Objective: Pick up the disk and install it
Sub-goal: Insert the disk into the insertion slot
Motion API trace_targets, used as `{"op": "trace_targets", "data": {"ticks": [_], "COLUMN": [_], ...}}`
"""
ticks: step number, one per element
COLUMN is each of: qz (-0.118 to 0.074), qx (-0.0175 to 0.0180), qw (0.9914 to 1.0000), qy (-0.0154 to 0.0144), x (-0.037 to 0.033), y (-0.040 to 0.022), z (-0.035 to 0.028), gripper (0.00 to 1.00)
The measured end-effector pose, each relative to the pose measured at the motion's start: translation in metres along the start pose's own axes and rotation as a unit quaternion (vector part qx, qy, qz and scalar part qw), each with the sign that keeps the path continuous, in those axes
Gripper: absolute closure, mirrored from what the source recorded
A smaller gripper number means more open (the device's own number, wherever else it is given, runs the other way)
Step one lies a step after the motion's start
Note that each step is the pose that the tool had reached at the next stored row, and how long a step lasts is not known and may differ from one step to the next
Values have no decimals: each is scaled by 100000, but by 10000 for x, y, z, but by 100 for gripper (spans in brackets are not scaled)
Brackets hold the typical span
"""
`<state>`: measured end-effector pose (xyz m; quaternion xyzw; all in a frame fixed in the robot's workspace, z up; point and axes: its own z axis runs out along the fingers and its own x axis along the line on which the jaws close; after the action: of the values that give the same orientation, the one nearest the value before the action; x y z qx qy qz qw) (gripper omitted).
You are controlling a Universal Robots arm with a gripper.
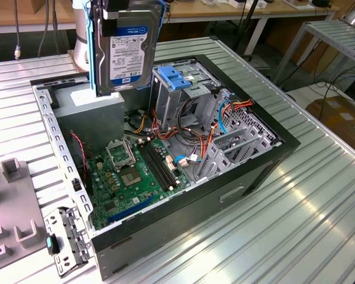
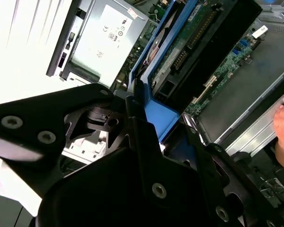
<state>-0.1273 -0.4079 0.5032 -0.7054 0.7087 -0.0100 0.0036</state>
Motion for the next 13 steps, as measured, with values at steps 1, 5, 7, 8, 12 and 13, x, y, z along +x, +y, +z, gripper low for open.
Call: {"op": "trace_targets", "data": {"ticks": [1,5,7,8,12,13], "qz": [-3,-3,-3,-4,-1,-4], "qx": [-1,-2,-2,-5,0,-2], "qw": [100000,100000,100000,100000,100000,100000], "qy": [0,-2,-1,3,12,19], "x": [14,62,99,113,193,213], "y": [0,0,0,-1,-1,-1], "z": [0,1,1,1,3,3], "gripper": [63,63,63,63,63,63]}}
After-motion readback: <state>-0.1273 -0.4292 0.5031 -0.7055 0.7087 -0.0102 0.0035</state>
